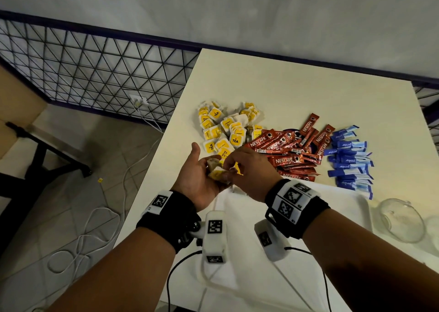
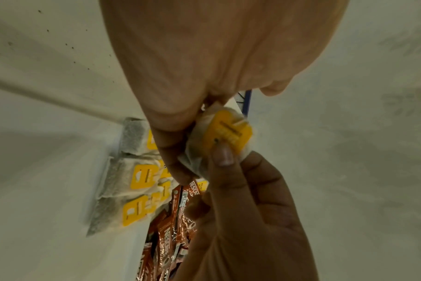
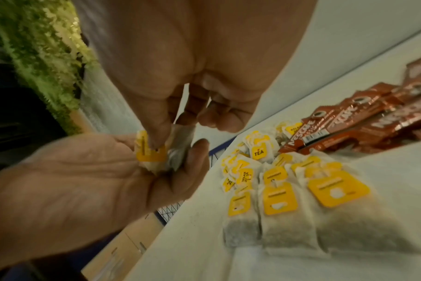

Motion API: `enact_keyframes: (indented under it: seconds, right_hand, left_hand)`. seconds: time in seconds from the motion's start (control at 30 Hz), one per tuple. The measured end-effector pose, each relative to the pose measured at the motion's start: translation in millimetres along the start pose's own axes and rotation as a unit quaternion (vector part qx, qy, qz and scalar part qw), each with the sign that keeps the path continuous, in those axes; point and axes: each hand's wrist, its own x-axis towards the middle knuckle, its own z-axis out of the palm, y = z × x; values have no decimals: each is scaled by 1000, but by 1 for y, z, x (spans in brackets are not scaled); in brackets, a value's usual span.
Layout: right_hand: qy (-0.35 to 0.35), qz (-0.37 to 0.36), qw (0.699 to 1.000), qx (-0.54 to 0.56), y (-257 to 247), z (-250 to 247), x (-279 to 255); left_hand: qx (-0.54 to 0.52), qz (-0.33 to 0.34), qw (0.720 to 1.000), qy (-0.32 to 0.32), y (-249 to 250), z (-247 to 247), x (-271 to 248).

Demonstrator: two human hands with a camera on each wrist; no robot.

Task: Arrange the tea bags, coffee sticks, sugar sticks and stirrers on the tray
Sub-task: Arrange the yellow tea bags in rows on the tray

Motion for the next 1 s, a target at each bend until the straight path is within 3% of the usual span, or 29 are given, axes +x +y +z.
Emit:
enact_keyframes:
  seconds: [0.1, 0.17, 0.3, 0.4, 0.5, 0.67, 0.83, 1.0]
  right_hand:
    - [5, 52, 997, 61, 0, -3, 1]
    - [28, 86, 989, 118, 3, -5, 4]
    - [38, 106, 969, 219, 8, -7, 7]
    - [42, 125, 944, 302, 10, -2, 5]
    - [37, 136, 966, 218, 22, 1, 2]
    - [56, 181, 982, 0, 54, -2, -19]
    - [27, 185, 981, -51, 73, 6, -38]
    - [22, 183, 981, -68, 79, 13, -45]
  left_hand:
    - [30, 41, 992, 115, 1, -3, 5]
    - [104, 95, 979, 149, 4, -8, 4]
    - [247, 172, 953, 28, 6, -11, -4]
    - [344, 199, 917, 34, 5, -9, 0]
    - [409, 200, 888, 60, 3, -12, 7]
    - [488, 120, 857, 116, -6, -28, 17]
    - [510, 69, 846, 136, -22, -35, 24]
    - [534, 71, 828, 159, -31, -36, 31]
